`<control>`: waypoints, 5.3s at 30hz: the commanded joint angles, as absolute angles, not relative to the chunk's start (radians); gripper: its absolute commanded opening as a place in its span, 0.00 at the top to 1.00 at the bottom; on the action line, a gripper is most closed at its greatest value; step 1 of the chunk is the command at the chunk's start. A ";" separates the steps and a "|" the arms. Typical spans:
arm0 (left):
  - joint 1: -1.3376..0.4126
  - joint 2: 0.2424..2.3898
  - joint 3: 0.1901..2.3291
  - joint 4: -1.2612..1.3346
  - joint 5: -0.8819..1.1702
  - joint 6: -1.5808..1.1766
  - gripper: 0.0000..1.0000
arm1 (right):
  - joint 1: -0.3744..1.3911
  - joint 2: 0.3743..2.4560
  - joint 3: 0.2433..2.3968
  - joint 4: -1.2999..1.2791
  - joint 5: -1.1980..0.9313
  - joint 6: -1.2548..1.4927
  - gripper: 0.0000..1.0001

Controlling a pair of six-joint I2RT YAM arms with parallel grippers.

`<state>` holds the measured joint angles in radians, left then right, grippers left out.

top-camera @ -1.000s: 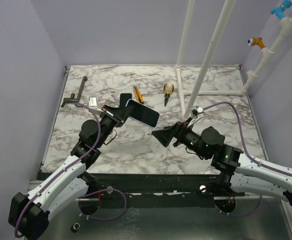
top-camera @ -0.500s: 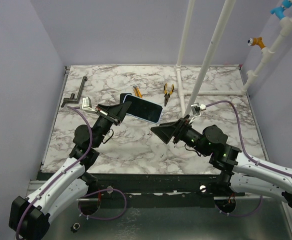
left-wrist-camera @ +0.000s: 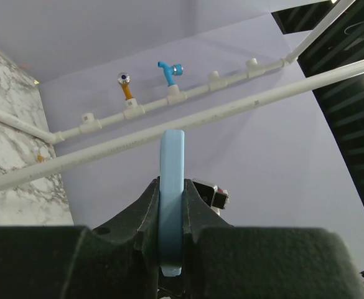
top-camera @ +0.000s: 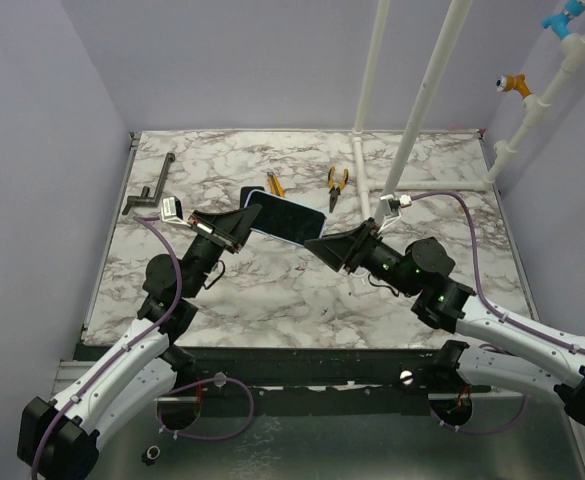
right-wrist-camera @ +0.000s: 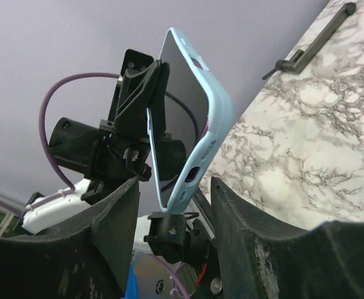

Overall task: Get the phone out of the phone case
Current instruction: Remove the phone case from the phone.

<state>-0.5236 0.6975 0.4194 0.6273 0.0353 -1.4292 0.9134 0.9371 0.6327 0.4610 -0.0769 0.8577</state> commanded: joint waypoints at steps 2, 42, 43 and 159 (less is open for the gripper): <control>-0.521 0.675 0.411 0.719 0.023 -1.485 1.00 | 0.913 0.972 0.669 0.529 -0.193 0.834 0.48; -0.517 0.861 0.431 0.713 0.295 -1.612 1.00 | 0.913 0.898 0.683 0.541 -0.354 0.395 1.00; -0.517 0.867 0.434 0.720 0.306 -1.612 1.00 | 0.913 0.895 0.677 0.555 -0.358 0.392 1.00; -0.403 0.858 0.519 0.833 0.360 -1.549 1.00 | 0.913 0.711 0.521 0.470 0.187 0.947 0.22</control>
